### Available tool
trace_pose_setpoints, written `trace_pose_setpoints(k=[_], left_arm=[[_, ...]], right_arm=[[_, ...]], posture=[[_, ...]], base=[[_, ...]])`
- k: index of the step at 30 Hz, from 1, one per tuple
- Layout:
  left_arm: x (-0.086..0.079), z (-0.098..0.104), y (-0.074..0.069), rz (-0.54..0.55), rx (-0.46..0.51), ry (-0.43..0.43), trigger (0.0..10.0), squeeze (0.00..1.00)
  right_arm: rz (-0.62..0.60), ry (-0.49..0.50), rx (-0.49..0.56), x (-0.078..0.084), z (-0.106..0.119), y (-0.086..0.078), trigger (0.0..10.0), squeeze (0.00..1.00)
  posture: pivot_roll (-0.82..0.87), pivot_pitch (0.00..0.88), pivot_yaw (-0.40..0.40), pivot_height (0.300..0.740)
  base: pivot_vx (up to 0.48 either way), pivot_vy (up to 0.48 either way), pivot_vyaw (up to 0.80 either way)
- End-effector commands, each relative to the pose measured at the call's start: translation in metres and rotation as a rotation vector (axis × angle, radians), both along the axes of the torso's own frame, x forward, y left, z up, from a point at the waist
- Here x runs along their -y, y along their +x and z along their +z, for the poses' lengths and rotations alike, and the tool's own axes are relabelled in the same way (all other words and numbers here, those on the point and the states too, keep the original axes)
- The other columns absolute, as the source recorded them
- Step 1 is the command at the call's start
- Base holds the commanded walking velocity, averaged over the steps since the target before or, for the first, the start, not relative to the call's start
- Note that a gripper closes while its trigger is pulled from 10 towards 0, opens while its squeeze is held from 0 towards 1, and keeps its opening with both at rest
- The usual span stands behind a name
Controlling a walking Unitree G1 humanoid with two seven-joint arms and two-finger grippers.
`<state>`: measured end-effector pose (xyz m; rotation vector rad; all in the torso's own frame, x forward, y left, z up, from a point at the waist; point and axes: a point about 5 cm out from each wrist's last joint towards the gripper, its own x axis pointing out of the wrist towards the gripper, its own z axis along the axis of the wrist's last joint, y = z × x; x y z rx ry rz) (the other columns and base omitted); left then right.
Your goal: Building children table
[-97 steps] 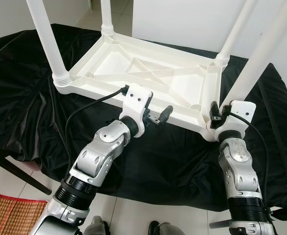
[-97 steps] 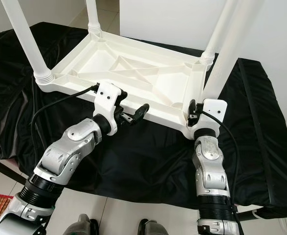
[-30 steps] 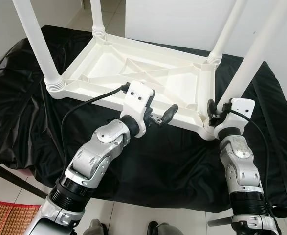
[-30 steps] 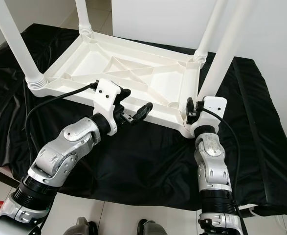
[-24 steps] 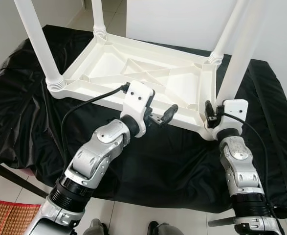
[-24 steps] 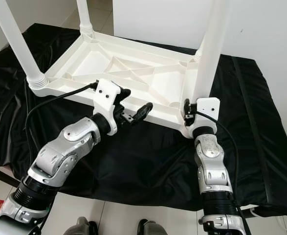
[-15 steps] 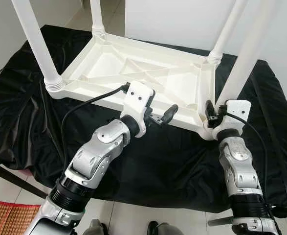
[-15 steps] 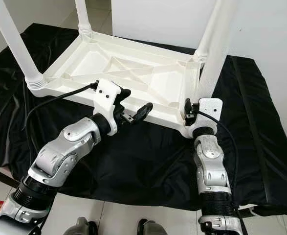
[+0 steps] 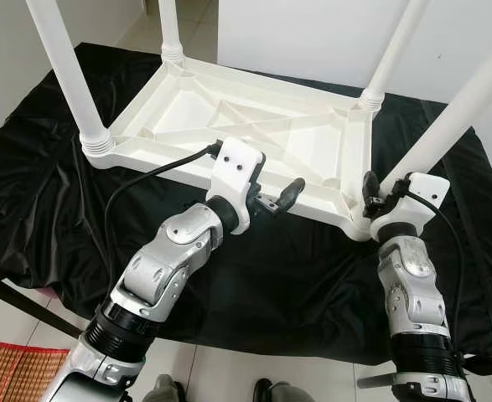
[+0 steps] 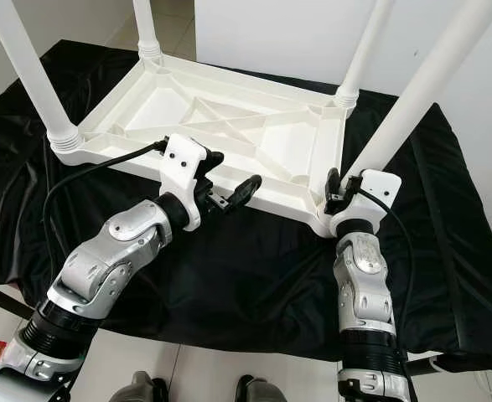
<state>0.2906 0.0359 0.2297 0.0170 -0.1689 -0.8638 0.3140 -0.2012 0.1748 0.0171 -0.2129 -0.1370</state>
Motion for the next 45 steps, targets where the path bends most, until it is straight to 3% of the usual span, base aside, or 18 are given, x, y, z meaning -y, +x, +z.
trace_pose_setpoints(k=[1, 8, 21, 45], left_arm=[[0.004, 0.004, -0.007, -0.102, 0.016, 0.009, 10.0, 0.0], [0.004, 0.004, -0.008, -0.099, 0.015, 0.004, 10.0, 0.0], [0.005, 0.004, -0.01, -0.112, 0.014, 0.006, 10.0, 0.0], [0.005, 0.005, -0.012, -0.116, 0.014, 0.007, 10.0, 0.0]], right_arm=[[-0.007, 0.009, -0.184, -0.002, -0.04, -0.005, 10.0, 0.0], [-0.118, 0.064, -0.173, -0.01, -0.044, -0.01, 10.0, 0.0], [-0.33, 0.168, -0.161, -0.01, -0.045, -0.012, 10.0, 0.0], [-0.555, 0.148, -0.152, -0.02, -0.043, 0.011, 10.0, 0.0]], posture=[[0.02, 0.174, -0.012, 0.74], [0.02, 0.175, -0.015, 0.74], [0.02, 0.172, -0.011, 0.74], [0.04, 0.164, -0.013, 0.74]], base=[[0.0, 0.0, 0.0], [0.0, 0.0, 0.0], [0.0, 0.0, 0.0], [0.0, 0.0, 0.0]])
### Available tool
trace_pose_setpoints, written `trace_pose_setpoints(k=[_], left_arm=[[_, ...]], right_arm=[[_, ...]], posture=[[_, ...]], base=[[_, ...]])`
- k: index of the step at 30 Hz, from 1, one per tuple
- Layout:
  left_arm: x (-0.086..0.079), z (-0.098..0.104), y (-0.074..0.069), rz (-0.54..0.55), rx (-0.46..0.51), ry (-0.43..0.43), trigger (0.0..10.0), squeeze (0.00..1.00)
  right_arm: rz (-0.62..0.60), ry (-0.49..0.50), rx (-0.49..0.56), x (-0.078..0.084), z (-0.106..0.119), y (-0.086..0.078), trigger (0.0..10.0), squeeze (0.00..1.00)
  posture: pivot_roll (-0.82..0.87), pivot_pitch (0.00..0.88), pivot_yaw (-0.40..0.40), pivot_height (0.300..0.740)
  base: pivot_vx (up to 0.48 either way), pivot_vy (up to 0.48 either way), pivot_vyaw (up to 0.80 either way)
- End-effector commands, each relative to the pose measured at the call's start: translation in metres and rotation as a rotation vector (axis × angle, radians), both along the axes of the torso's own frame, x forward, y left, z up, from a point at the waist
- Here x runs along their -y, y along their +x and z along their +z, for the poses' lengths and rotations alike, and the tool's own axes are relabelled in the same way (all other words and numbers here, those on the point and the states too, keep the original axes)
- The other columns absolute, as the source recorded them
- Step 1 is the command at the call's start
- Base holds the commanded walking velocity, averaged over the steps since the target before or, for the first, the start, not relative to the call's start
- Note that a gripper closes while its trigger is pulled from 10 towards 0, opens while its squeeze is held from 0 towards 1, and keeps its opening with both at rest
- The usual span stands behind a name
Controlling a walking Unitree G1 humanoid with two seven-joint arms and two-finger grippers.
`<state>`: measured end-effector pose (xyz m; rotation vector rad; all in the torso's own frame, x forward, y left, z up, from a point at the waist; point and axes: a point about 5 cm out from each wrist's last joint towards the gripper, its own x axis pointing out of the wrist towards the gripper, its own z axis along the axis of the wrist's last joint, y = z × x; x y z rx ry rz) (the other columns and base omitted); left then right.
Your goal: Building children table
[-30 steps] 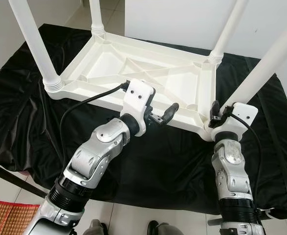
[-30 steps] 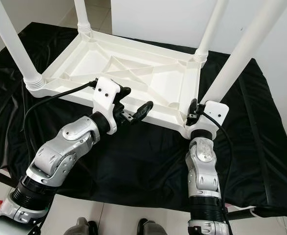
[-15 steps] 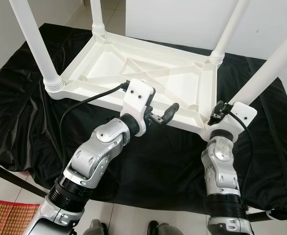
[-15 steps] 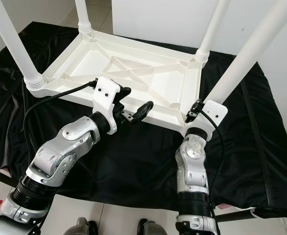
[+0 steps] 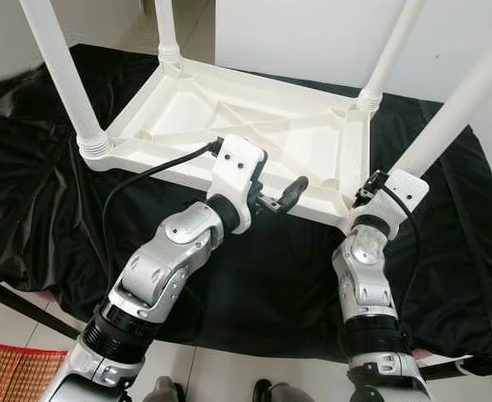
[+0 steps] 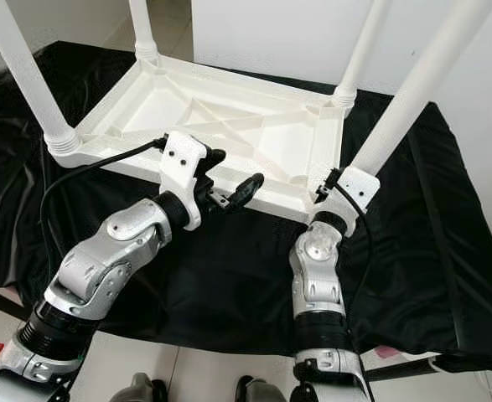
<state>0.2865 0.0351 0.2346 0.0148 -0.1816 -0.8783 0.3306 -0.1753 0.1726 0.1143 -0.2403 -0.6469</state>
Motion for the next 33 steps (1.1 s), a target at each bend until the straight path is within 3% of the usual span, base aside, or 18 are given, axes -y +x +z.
trace_pose_setpoints(k=[1, 7, 14, 15, 32, 33], left_arm=[[0.004, 0.0, -0.007, -0.101, 0.003, 0.013, 10.0, 0.0], [0.004, 0.0, -0.007, -0.096, 0.004, 0.01, 10.0, 0.0], [0.005, 0.0, -0.007, -0.096, 0.0, 0.008, 10.0, 0.0], [0.005, 0.0, -0.007, -0.097, 0.0, 0.008, 10.0, 0.0], [0.007, 0.001, -0.008, -0.103, 0.001, 0.005, 10.0, 0.0], [0.007, 0.001, -0.008, -0.104, 0.0, 0.004, 10.0, 0.0]], right_arm=[[-0.046, 0.048, -0.184, 0.006, -0.041, -0.006, 10.0, 0.0], [-0.019, 0.03, -0.168, -0.001, -0.038, -0.005, 10.0, 0.0], [0.038, -0.003, -0.075, 0.001, -0.031, -0.006, 10.0, 0.0], [0.043, 0.001, -0.064, 0.002, -0.031, -0.007, 10.0, 1.0], [0.109, -0.074, 0.011, 0.017, -0.016, -0.006, 10.0, 1.0], [0.139, -0.091, 0.02, 0.018, -0.013, -0.005, 10.0, 0.31]], posture=[[0.04, 0.164, -0.013, 0.74], [0.04, 0.17, -0.013, 0.74], [0.03, 0.178, -0.015, 0.74], [0.03, 0.178, -0.015, 0.74], [0.03, 0.178, -0.015, 0.74], [0.03, 0.178, -0.015, 0.74]], base=[[0.0, 0.0, 0.0], [0.0, 0.0, 0.0], [0.0, 0.0, 0.0], [0.0, 0.0, 0.0], [0.0, 0.0, 0.0], [0.0, 0.0, 0.0]])
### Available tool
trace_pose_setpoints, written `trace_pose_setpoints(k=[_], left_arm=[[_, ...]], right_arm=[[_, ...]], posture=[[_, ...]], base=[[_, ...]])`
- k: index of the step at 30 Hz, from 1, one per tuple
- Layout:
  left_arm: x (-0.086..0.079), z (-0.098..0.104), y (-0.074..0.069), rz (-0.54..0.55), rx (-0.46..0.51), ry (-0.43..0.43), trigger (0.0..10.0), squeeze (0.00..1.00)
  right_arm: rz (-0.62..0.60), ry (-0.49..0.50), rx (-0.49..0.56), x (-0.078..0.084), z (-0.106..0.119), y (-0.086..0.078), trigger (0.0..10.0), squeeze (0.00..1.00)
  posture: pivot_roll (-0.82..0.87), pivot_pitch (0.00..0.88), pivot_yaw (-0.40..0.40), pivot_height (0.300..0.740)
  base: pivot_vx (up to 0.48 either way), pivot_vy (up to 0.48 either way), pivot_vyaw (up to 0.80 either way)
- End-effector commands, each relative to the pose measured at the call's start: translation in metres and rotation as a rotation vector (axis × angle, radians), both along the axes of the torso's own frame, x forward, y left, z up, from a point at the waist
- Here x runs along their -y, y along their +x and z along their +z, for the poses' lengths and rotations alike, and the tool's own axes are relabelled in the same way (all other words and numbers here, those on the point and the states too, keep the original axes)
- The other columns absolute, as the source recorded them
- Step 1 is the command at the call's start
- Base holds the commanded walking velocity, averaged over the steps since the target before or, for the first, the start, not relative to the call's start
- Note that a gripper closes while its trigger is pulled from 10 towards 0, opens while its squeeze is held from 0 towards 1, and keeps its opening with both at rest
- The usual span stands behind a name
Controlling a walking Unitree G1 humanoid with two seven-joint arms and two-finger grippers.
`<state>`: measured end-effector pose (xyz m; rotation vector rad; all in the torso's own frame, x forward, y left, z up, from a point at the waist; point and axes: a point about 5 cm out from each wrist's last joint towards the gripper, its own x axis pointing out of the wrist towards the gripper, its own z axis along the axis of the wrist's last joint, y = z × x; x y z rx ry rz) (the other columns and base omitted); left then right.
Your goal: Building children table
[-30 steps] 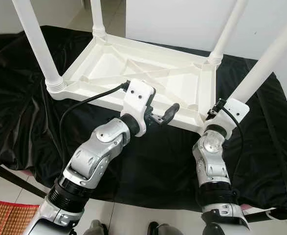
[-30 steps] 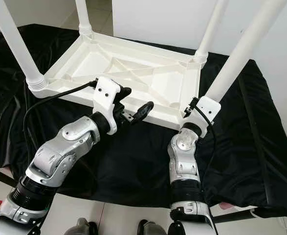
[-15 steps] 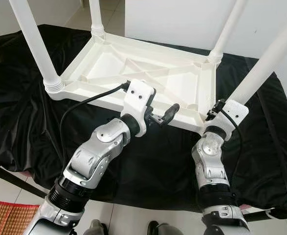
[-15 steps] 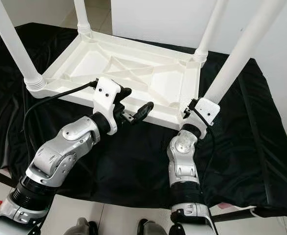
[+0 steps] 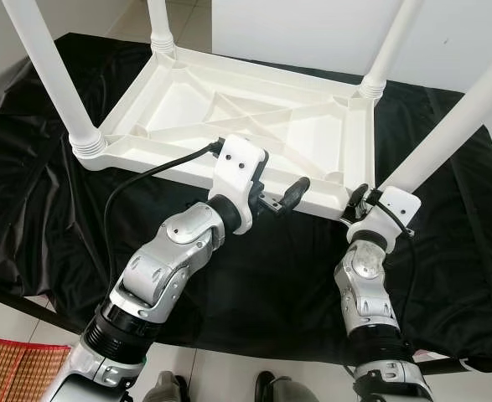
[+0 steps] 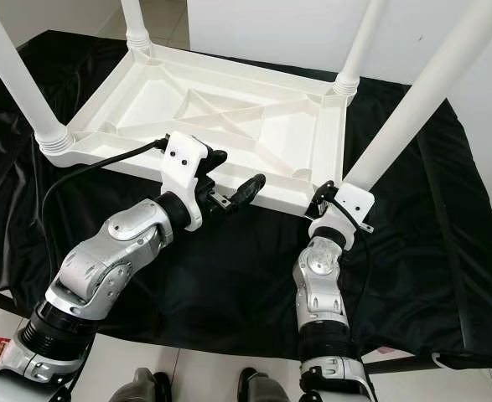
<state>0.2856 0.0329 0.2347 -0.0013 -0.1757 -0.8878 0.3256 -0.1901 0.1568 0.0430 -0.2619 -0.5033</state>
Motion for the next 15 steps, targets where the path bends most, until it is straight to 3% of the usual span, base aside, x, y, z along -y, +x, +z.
trace_pose_setpoints(k=[1, 13, 15], left_arm=[[0.0045, 0.0012, -0.0068, -0.093, 0.012, 0.014, 10.0, 0.0], [0.0049, 0.0005, -0.0069, -0.095, 0.011, 0.012, 10.0, 0.0], [0.0059, 0.0003, -0.007, -0.101, 0.011, 0.014, 10.0, 0.0]], right_arm=[[0.027, -0.008, 0.021, 0.0034, 0.0037, 0.0004, 10.0, 0.0], [0.143, -0.047, 0.033, 0.0113, 0.0089, -0.0038, 10.0, 0.0], [0.211, -0.046, 0.048, 0.0098, 0.0112, -0.0048, 10.0, 0.0]], posture=[[0.03, 0.178, -0.015, 0.74], [0.02, 0.174, -0.021, 0.74], [0.01, 0.172, -0.021, 0.74]], base=[[0.0, 0.0, 0.0], [0.0, 0.0, 0.0], [0.0, 0.0, 0.0]])
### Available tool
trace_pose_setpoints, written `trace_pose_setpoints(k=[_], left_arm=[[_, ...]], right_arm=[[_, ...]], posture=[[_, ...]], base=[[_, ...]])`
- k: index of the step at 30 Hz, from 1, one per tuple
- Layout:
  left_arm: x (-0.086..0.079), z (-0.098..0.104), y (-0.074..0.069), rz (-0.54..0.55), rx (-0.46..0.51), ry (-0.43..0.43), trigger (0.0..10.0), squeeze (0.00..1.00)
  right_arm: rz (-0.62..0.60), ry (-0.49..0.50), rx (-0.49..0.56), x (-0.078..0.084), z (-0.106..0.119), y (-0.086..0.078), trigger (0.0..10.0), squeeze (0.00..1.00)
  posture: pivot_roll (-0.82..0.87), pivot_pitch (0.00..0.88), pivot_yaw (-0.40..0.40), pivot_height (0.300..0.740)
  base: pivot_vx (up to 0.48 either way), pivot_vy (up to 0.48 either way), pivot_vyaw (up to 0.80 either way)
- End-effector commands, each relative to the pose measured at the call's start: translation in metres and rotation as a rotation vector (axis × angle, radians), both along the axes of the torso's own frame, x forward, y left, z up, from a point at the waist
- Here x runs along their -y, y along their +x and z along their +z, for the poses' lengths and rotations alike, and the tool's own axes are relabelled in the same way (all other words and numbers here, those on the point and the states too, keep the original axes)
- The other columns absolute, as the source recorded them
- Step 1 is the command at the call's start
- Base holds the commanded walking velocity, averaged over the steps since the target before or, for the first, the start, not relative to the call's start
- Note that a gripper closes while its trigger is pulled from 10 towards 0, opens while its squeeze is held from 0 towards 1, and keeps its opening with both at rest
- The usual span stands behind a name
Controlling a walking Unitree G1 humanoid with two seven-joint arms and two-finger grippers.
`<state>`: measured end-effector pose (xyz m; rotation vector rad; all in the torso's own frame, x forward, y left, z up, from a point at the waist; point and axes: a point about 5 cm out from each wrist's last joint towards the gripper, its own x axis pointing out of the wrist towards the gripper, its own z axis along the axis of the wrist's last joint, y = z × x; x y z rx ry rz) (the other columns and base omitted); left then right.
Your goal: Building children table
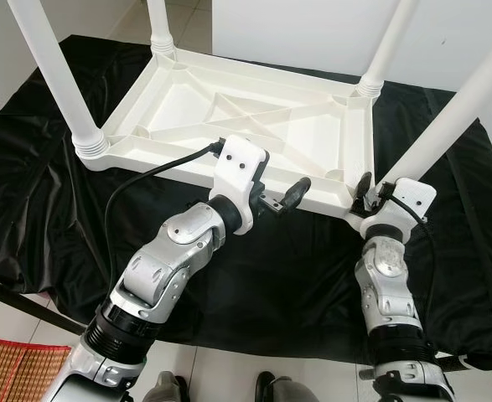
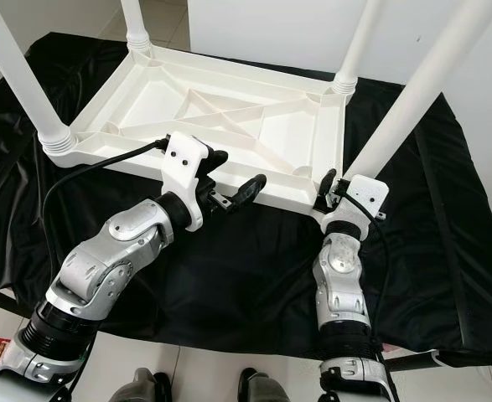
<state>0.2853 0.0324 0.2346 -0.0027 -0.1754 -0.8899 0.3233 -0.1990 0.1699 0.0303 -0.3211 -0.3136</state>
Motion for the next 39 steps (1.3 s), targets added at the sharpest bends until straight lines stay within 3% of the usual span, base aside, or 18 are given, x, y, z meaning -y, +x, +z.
trace_pose_setpoints(k=[1, 8, 20, 21, 28, 39], left_arm=[[0.005, 0.0, -0.007, -0.099, 0.012, 0.015, 10.0, 0.0], [0.006, 0.0, -0.007, -0.101, 0.013, 0.017, 10.0, 0.0], [0.005, 0.001, -0.007, -0.097, 0.013, 0.017, 10.0, 0.0], [0.004, 0.001, -0.007, -0.096, 0.013, 0.016, 10.0, 0.0], [0.005, 0.001, -0.007, -0.094, 0.015, 0.015, 10.0, 0.0], [0.006, 0.001, -0.007, -0.1, 0.015, 0.014, 10.0, 0.0]], right_arm=[[0.028, 0.004, -0.008, 0.001, -0.002, -0.002, 10.0, 0.0], [0.098, 0.003, 0.006, 0.001, 0.001, -0.004, 10.0, 0.0], [0.254, -0.094, 0.038, 0.018, 0.016, -0.008, 10.0, 0.0], [0.303, -0.12, 0.05, 0.023, 0.022, -0.009, 0.0, 0.0], [0.415, -0.188, 0.05, 0.038, 0.035, -0.013, 0.0, 0.0], [0.451, -0.193, 0.066, 0.038, 0.043, -0.012, 0.0, 0.0]], posture=[[0.01, 0.172, -0.021, 0.74], [0.01, 0.173, -0.021, 0.74], [0.01, 0.176, -0.022, 0.74], [0.01, 0.176, -0.022, 0.74], [0.0, 0.17, -0.018, 0.74], [0.01, 0.163, -0.018, 0.74]], base=[[0.0, 0.0, 0.0], [0.0, 0.0, 0.0], [0.0, 0.0, 0.0], [0.0, 0.0, 0.0], [0.0, 0.0, 0.0], [0.0, 0.0, 0.0]])
